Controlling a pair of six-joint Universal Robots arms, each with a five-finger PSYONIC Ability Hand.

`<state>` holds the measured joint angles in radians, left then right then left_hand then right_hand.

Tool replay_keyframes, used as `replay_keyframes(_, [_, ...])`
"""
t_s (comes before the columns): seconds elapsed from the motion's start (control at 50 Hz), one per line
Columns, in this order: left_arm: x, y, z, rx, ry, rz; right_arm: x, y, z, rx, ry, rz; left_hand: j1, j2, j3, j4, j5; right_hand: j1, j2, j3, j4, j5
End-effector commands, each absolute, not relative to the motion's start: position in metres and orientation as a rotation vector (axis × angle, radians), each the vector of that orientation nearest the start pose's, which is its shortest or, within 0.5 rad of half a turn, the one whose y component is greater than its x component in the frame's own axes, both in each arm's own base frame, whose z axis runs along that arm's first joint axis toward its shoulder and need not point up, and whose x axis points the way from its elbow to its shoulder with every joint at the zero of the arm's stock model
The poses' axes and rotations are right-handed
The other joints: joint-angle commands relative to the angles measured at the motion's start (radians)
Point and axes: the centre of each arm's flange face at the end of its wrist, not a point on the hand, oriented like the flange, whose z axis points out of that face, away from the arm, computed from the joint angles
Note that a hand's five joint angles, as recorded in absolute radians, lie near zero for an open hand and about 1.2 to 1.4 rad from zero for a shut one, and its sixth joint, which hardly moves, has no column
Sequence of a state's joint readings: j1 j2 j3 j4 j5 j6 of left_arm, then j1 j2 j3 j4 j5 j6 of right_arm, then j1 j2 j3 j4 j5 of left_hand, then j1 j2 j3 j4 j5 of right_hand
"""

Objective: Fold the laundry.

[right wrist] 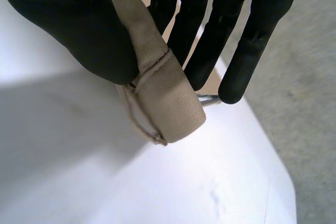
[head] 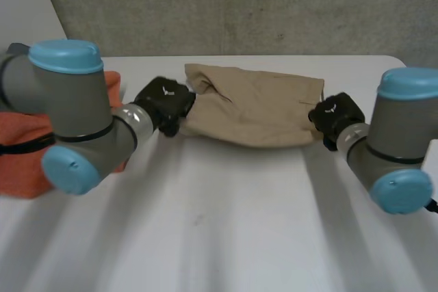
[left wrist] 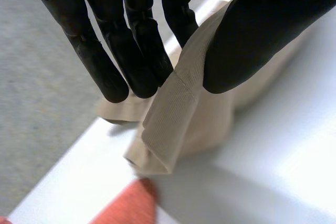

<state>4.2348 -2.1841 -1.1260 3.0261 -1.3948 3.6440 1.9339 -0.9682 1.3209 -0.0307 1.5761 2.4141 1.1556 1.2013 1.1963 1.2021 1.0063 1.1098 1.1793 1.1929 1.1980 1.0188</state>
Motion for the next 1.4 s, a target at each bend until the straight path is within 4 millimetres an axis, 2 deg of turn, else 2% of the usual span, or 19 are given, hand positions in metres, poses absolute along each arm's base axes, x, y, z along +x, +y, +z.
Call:
replay_keyframes(0.02, [-0.3, -0.219, 0.222, 1.675, 2.313, -1.53, 0.234, -0.265, 0.193, -1.693, 2.512, -1.456, 0.241, 0.195, 0.2, 0.194, 0.215, 0.286, 0.217, 0.203, 0.198, 0.203])
replay_keyframes(0.08, [-0.284, -0.175, 0.22, 1.853, 2.339, -1.208, 0.216, -0.227, 0.193, -1.868, 2.528, -1.113, 0.241, 0.195, 0.2, 0.194, 0.215, 0.286, 0.217, 0.203, 0.198, 0.203])
replay_keyframes(0.14, [-0.273, -0.142, 0.219, 2.023, 2.298, -0.992, 0.209, -0.216, 0.194, -1.99, 2.447, -1.083, 0.241, 0.195, 0.2, 0.194, 0.215, 0.286, 0.217, 0.203, 0.198, 0.203])
replay_keyframes(0.2, [-0.274, -0.134, 0.217, 2.088, 2.234, -0.992, 0.208, -0.214, 0.192, -2.059, 2.39, -1.112, 0.241, 0.195, 0.2, 0.194, 0.215, 0.286, 0.217, 0.203, 0.198, 0.203])
replay_keyframes(0.34, [-0.291, -0.173, 0.212, 1.952, 2.147, -1.175, 0.214, -0.229, 0.186, -1.992, 2.401, -1.223, 0.241, 0.195, 0.2, 0.194, 0.215, 0.286, 0.217, 0.203, 0.198, 0.203])
replay_keyframes(0.5, [-0.329, -0.254, 0.224, 1.718, 2.027, -1.54, 0.234, -0.287, 0.189, -1.777, 2.441, -1.582, 0.241, 0.195, 0.2, 0.194, 0.215, 0.286, 0.217, 0.203, 0.198, 0.203])
replay_keyframes(0.56, [-0.342, -0.288, 0.255, 1.581, 1.899, -1.76, 0.247, -0.316, 0.21, -1.679, 2.404, -1.827, 0.241, 0.195, 0.2, 0.194, 0.215, 0.286, 0.217, 0.203, 0.198, 0.203])
replay_keyframes(0.58, [-0.346, -0.302, 0.28, 1.493, 1.811, -1.897, 0.25, -0.324, 0.218, -1.644, 2.383, -1.906, 0.241, 0.195, 0.2, 0.194, 0.215, 0.286, 0.217, 0.203, 0.198, 0.203])
replay_keyframes(0.64, [-0.349, -0.319, 0.327, 1.322, 1.651, -2.121, 0.265, -0.352, 0.27, -1.438, 2.232, -2.282, 0.241, 0.195, 0.2, 0.194, 0.215, 0.286, 0.217, 0.203, 0.198, 0.203])
replay_keyframes(0.66, [-0.349, -0.327, 0.361, 1.187, 1.527, -2.281, 0.27, -0.361, 0.302, -1.294, 2.114, -2.472, 0.241, 0.195, 0.2, 0.194, 0.215, 0.286, 0.217, 0.203, 0.198, 0.203])
replay_keyframes(0.74, [-0.338, -0.329, 0.442, 0.843, 1.221, -2.643, 0.276, -0.373, 0.372, -0.88, 1.754, -2.814, 0.241, 0.195, 0.2, 0.194, 0.215, 0.286, 0.217, 0.203, 0.198, 0.203])
replay_keyframes(0.82, [-0.322, -0.323, 0.488, 0.59, 1.074, -2.869, 0.274, -0.365, 0.415, -0.592, 1.441, -2.948, 0.241, 0.195, 0.2, 0.194, 0.215, 0.286, 0.217, 0.203, 0.198, 0.203])
replay_keyframes(0.86, [-0.318, -0.323, 0.492, 0.545, 1.102, -2.929, 0.274, -0.361, 0.423, -0.518, 1.335, -2.972, 0.241, 0.195, 0.2, 0.194, 0.215, 0.286, 0.217, 0.203, 0.198, 0.203])
replay_keyframes(0.92, [-0.319, -0.328, 0.479, 0.56, 1.209, -2.925, 0.276, -0.359, 0.415, -0.521, 1.314, -2.977, 0.241, 0.195, 0.2, 0.194, 0.215, 0.286, 0.217, 0.203, 0.198, 0.203])
replay_keyframes(1.04, [-0.32, -0.351, 0.421, 0.635, 1.517, -2.802, 0.284, -0.359, 0.363, -0.696, 1.48, -2.888, 0.241, 0.195, 0.2, 0.194, 0.215, 0.286, 0.217, 0.203, 0.198, 0.203])
replay_keyframes(1.12, [-0.317, -0.368, 0.376, 0.698, 1.65, -2.7, 0.29, -0.357, 0.311, -0.859, 1.686, -2.736, 0.241, 0.195, 0.2, 0.194, 0.215, 0.286, 0.217, 0.203, 0.198, 0.203])
replay_keyframes(1.2, [-0.313, -0.379, 0.297, 0.809, 1.91, -2.482, 0.29, -0.349, 0.244, -1.039, 1.914, -2.498, 0.241, 0.195, 0.2, 0.194, 0.215, 0.286, 0.217, 0.203, 0.198, 0.203])
replay_keyframes(1.32, [-0.308, -0.359, 0.205, 1.0, 2.219, -2.16, 0.288, -0.332, 0.168, -1.264, 2.095, -2.214, 0.241, 0.195, 0.2, 0.194, 0.215, 0.286, 0.217, 0.203, 0.198, 0.203])
replay_keyframes(1.4, [-0.306, -0.333, 0.19, 1.117, 2.299, -2.024, 0.282, -0.324, 0.153, -1.362, 2.158, -2.135, 0.241, 0.195, 0.2, 0.194, 0.215, 0.286, 0.217, 0.203, 0.198, 0.203])
